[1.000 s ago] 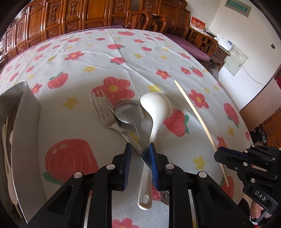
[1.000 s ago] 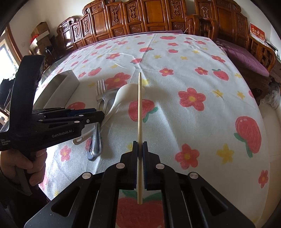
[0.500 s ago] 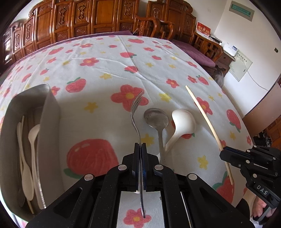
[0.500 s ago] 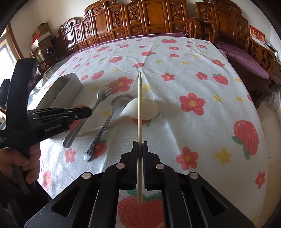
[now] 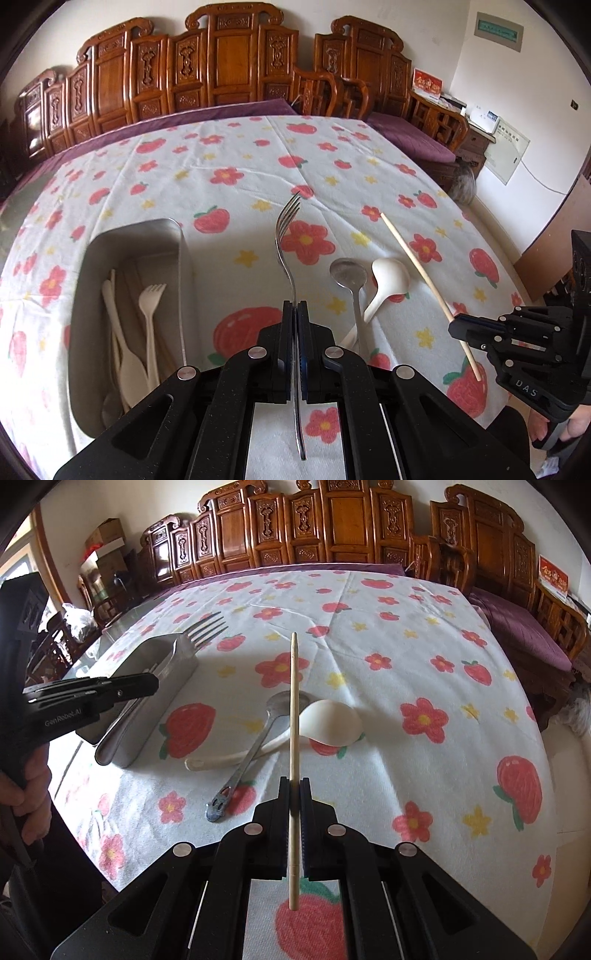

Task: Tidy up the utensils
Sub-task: 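Lift the metal fork with the left tool, carry it over the tray and open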

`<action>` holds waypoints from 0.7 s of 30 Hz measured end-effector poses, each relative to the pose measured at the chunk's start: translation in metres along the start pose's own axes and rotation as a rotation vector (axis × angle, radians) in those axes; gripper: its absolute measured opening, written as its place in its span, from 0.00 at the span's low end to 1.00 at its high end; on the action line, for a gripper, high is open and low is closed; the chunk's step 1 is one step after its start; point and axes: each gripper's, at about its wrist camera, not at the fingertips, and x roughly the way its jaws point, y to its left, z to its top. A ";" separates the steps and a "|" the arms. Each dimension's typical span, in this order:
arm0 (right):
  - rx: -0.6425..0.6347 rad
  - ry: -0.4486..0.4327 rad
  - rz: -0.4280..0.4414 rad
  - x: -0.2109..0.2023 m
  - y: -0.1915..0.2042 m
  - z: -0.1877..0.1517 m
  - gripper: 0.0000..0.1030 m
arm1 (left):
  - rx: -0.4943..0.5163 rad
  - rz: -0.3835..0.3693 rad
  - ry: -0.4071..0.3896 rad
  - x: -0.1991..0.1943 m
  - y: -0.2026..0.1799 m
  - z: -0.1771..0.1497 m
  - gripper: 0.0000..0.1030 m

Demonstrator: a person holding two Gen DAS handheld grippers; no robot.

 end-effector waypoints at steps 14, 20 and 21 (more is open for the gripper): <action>-0.076 0.004 0.010 0.000 0.035 -0.001 0.06 | 0.009 0.005 -0.052 -0.040 0.025 -0.006 0.02; -0.092 0.010 0.009 0.007 0.046 -0.001 0.06 | -0.004 0.019 -0.062 -0.042 0.052 -0.005 0.02; -0.094 0.010 0.009 0.008 0.048 0.000 0.06 | -0.006 0.024 -0.064 -0.041 0.058 -0.005 0.02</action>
